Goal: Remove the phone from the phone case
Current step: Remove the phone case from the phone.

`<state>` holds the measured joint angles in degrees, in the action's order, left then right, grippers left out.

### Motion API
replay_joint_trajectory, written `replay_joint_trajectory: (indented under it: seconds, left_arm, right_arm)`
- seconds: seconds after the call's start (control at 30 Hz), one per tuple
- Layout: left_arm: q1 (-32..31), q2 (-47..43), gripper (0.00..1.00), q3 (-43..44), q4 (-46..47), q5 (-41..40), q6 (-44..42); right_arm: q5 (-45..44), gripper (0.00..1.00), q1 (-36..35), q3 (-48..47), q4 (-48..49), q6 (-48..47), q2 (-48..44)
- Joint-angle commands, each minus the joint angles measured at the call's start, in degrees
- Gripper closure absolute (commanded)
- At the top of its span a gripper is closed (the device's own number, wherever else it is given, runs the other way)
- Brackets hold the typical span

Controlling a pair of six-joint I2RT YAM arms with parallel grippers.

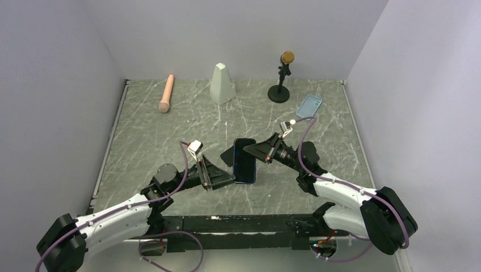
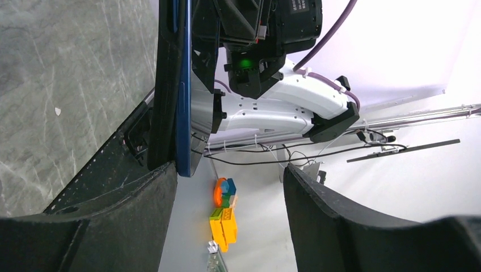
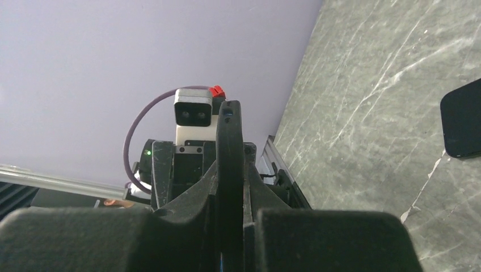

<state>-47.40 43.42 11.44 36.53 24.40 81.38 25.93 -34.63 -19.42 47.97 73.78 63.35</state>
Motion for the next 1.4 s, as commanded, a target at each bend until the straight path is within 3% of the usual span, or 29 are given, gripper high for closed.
replay_joint_trajectory:
  seconds: [0.0,0.37,0.7,0.9,1.07,1.1,1.13,1.17,1.3,1.37]
  left_arm:
    - [-1.03,2.00,0.28,0.89,8.99,-1.05,1.14]
    - [-1.10,7.79,0.34,1.79,13.64,-4.30,-0.57]
    - [-1.03,14.09,0.40,-0.21,23.78,-5.61,4.67]
    - [-1.03,13.26,0.45,1.14,21.71,-6.43,3.23]
    - [-0.72,11.72,0.60,2.67,16.88,-7.16,-0.87]
    - [-0.34,11.10,0.69,2.97,15.13,-7.00,-2.47]
    - [0.26,10.34,0.86,3.29,12.86,-6.67,-3.94]
    - [0.67,9.58,0.93,3.57,10.55,-6.43,-4.97]
    - [2.02,5.38,1.00,3.13,5.89,-7.01,-6.35]
    - [2.58,2.90,1.00,3.26,2.12,-7.72,-6.30]
  right_arm:
    - [-0.40,1.00,-0.53,-0.28,10.96,3.37,0.69]
    - [-2.75,1.00,-3.55,3.22,24.15,7.65,4.66]
    - [-6.65,1.00,-7.05,5.55,28.44,5.73,3.34]
    - [-9.13,1.00,-9.22,6.23,28.46,4.75,3.84]
    - [-6.96,1.00,-11.26,4.15,30.62,3.62,8.18]
    - [-6.02,1.00,-11.29,3.99,31.02,3.17,8.78]
    - [-5.26,1.00,-11.25,3.81,30.89,2.97,9.22]
    - [-4.45,1.00,-11.14,3.67,30.26,2.64,9.46]
    - [-0.57,1.00,-10.79,2.03,27.60,0.53,9.98]
    - [1.90,0.94,-10.24,1.00,26.85,-0.65,9.60]
